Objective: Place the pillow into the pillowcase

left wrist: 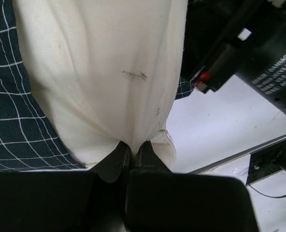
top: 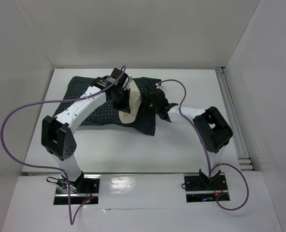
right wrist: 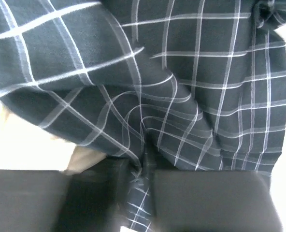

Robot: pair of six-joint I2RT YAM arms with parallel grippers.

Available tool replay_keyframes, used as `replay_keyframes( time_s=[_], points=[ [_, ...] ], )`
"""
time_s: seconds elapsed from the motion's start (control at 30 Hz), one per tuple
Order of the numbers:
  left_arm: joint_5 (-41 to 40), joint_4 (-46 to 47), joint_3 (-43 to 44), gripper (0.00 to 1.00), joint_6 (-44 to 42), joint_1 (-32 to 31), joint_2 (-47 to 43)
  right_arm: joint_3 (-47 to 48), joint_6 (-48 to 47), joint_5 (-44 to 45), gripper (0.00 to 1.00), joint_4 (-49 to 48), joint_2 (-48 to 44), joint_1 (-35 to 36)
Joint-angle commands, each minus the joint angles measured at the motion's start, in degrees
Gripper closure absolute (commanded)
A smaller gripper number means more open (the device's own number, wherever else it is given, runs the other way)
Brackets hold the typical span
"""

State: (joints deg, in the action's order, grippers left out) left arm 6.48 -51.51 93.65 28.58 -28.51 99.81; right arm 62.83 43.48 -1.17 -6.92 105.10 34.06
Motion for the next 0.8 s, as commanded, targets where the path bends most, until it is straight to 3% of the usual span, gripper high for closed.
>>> replay_keyframes(
  time_s=[0.0,0.03,0.17,0.3,0.43,0.77],
  points=[
    [3.62,4.48,2.86,1.00,0.07,0.91,-2.95,2.74,1.52,3.54,0.88,-2.57,1.25,1.00],
    [3.63,4.48,2.86,1.00,0.60,0.91,-3.48,2.74,0.91,3.54,1.00,-1.97,1.25,1.00],
    [2.49,6.07,2.33,1.00,3.31,2.32,-3.48,-2.35,-3.03,2.76,1.00,-3.53,-6.29,1.00],
    [-0.84,7.99,1.80,1.00,6.75,3.73,-2.96,-7.71,-8.76,-6.97,1.00,-2.93,-14.73,1.62],
    [-3.40,11.59,-1.17,1.00,10.52,3.73,-2.43,-7.72,-13.50,-12.43,1.00,0.50,-21.32,5.82],
    [-4.72,19.33,-3.56,1.00,17.38,1.97,4.08,-2.36,-16.24,-23.08,1.00,1.38,-25.37,13.57]
  ],
)
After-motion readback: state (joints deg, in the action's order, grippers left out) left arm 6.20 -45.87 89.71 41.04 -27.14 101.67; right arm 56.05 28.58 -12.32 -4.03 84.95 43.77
